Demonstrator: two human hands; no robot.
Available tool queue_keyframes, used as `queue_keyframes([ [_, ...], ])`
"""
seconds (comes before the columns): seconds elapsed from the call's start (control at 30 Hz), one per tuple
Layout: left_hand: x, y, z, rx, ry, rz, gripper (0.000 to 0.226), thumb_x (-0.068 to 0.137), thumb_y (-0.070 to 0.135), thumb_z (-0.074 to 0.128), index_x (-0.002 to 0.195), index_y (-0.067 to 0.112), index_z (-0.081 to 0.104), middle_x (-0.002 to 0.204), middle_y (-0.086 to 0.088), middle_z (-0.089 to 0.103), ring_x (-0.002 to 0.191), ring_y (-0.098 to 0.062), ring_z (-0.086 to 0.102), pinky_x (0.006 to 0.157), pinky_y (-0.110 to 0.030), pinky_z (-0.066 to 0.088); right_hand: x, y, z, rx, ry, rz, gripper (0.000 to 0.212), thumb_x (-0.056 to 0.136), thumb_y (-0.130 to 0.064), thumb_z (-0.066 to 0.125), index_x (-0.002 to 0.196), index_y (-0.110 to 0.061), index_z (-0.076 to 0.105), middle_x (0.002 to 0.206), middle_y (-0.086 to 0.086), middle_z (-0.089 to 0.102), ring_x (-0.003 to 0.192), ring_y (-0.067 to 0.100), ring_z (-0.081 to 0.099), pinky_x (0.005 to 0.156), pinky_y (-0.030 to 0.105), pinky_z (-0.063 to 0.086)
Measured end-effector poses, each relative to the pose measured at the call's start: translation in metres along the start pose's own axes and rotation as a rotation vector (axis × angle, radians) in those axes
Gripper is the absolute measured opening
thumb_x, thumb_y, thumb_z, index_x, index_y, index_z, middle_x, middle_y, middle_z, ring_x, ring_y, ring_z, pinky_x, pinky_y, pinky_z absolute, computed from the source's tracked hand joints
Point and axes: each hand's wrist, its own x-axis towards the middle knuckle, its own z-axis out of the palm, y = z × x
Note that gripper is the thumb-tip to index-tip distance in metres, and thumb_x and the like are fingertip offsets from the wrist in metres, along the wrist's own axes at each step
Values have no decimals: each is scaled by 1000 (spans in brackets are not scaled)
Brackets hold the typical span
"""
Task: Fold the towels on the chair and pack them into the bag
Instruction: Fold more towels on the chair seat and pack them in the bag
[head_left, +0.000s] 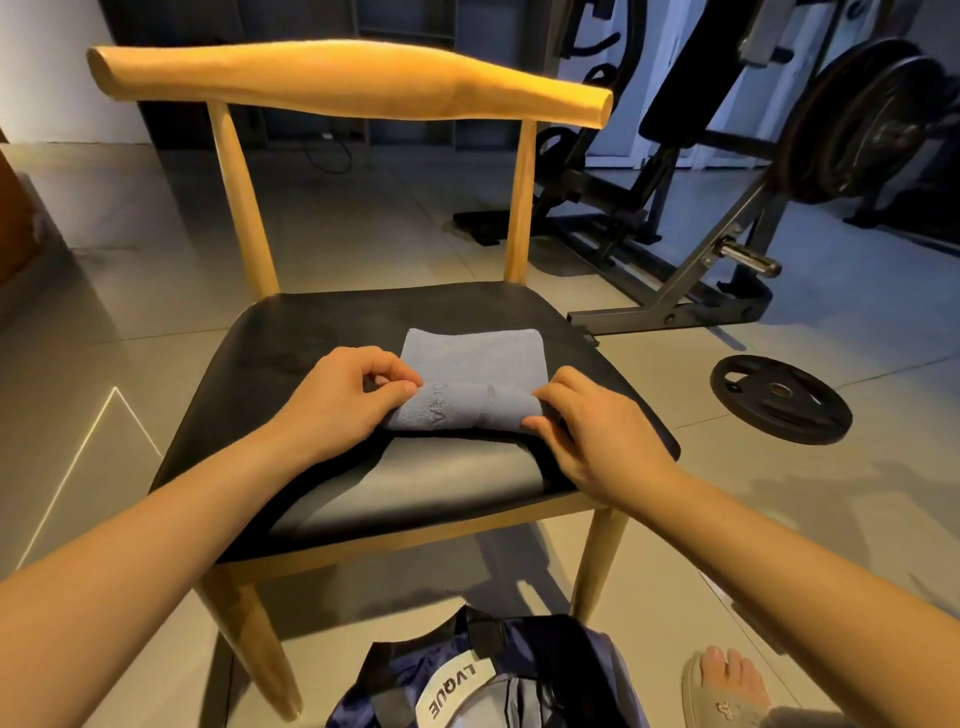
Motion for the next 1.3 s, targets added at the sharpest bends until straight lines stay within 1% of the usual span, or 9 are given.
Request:
queue_keyframes([
  [0.13,-1,-8,-12,68,-181,62,38,78,38,85,114,30,76,102,16,71,100,2,63,87,-19,46,20,6,-8,266,-144,194,27,103,-38,55,82,-21,60,79,-4,54,69,12,50,61,31,37],
  [0.23,1,-7,-12,-10,-192,7,26,83,33,82,108,32,76,93,11,75,92,-2,66,79,-14,47,30,14,-15,472,-285,329,37,101,-36,57,85,-3,66,73,11,59,65,22,53,64,44,47],
  [0.3,4,-5,-12,-60,-229,-42,15,87,29,79,101,34,76,92,18,75,89,3,67,74,-6,46,32,13,-16,489,-283,372,37,100,-37,59,87,-3,65,71,4,56,66,18,53,65,37,43],
  [0.5,11,-7,-9,-74,-154,-69,7,92,30,75,98,27,74,87,-8,73,83,-26,66,81,-38,54,19,0,-5,-94,57,-92,17,99,-29,58,113,-22,65,108,1,56,82,25,60,60,34,43],
  [0.67,18,-12,-7,79,-21,76,13,88,34,79,100,31,77,96,11,69,92,-8,63,88,-34,50,14,5,1,-32,-51,-72,40,97,-50,56,128,-26,59,114,-4,56,95,21,59,73,41,53],
  [0.8,12,-9,-13,234,-159,161,57,69,69,77,116,36,74,97,20,67,98,-6,57,86,-27,47,31,17,-3,281,-168,47,31,97,-45,61,120,-26,70,108,-7,61,96,16,60,85,45,53],
  [1.0,21,-4,-20,-71,-339,-44,10,86,36,78,91,28,83,87,3,77,83,-11,70,80,-28,54,39,27,-19,495,-220,152,47,88,-43,76,131,-35,58,114,-6,64,96,13,63,86,31,55],
  [1.13,24,-5,-24,93,-255,-4,30,78,55,79,92,29,81,84,-2,73,79,-14,67,82,-42,54,36,26,1,587,-137,189,21,93,-35,72,111,-38,62,92,-7,64,76,15,62,73,34,56],
  [1.3,17,3,-15,286,-170,251,50,74,54,84,119,37,72,101,23,64,93,4,59,79,-29,51,49,22,-3,554,-206,239,6,102,-33,59,102,-30,65,87,-4,66,80,13,63,73,37,55],
])
